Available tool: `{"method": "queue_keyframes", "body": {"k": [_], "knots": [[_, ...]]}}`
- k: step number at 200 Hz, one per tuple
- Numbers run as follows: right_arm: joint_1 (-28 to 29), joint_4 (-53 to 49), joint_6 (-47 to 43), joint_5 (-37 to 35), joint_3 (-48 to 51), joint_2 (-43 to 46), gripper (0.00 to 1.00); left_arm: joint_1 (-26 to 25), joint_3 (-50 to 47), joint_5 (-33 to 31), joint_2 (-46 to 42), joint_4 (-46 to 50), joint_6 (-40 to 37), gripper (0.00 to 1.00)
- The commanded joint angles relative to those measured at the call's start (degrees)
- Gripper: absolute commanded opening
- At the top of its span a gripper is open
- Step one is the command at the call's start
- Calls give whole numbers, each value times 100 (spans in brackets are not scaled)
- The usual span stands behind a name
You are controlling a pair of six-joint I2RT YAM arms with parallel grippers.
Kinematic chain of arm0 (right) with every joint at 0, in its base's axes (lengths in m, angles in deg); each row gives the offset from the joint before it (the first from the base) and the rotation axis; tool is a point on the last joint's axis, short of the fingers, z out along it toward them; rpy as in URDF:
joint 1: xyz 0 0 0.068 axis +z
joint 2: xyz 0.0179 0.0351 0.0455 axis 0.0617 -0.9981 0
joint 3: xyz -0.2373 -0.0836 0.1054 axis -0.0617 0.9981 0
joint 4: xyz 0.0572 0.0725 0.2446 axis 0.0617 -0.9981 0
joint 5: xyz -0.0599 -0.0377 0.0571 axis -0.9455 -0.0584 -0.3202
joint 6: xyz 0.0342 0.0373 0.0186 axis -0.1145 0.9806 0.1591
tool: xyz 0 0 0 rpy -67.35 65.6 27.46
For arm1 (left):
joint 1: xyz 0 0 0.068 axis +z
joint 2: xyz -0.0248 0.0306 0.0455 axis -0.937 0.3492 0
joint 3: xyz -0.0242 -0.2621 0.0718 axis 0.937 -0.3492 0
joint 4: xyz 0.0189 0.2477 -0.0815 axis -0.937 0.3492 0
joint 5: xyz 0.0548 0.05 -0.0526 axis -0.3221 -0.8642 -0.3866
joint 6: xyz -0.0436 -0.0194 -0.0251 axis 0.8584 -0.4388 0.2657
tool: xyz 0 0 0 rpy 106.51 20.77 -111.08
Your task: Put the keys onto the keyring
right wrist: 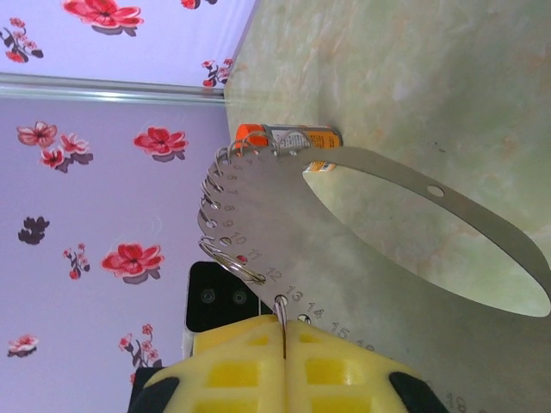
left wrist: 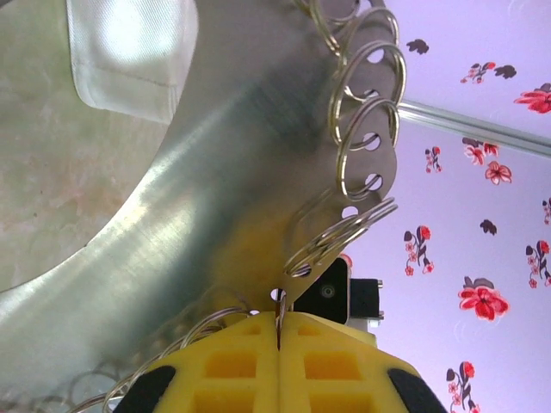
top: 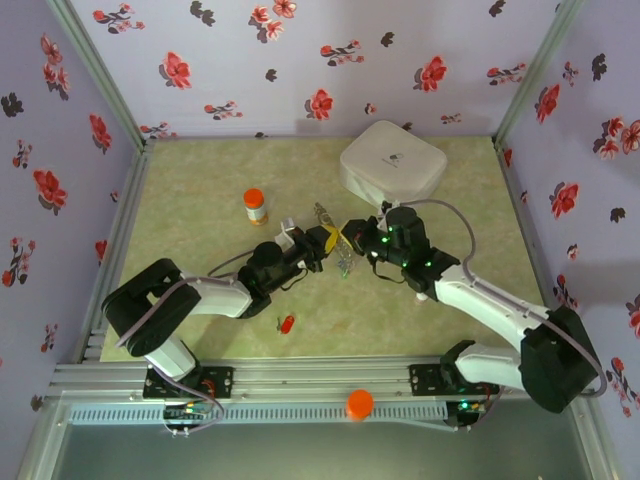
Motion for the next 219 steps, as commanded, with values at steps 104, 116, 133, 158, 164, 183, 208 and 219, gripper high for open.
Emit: {"method": "queue_keyframes", "body": {"k": [104, 116, 133, 158, 164, 183, 208, 219], "knots": [[-39, -2283, -2782, -307, -1367, -184, 0, -121, -633, -335, -432, -617, -942, 69], [-39, -2648, -3295, -347, -1648, -260, 0, -121, -837, -466, -589, -583, -1122, 70], [-39, -3100, -3948, -383, -2030, -432, 0, -121, -1099, -588, -796, -574, -1389, 70], [-39, -3541, -4755, -379, -2488, -638, 0, -121, -1383, -636, -1216, -429, -1985, 70], [-39, -3577, -4969, -352, -2560, -670, 0, -121, -1396, -650, -1342, -349, -2162, 69], [-39, -3769, -5596, -342, -2826, -743, 0, -95, -1597, -635, -1924, 161, -2914, 68], [-39, -4040, -6279, -386, -3074, -767, 0, -26, -1461, -498, -3208, 1906, -4287, 67], [-44, -4136, -6508, -373, -3138, -762, 0, 2, -1115, -462, -3825, 3011, -4985, 66]]}}
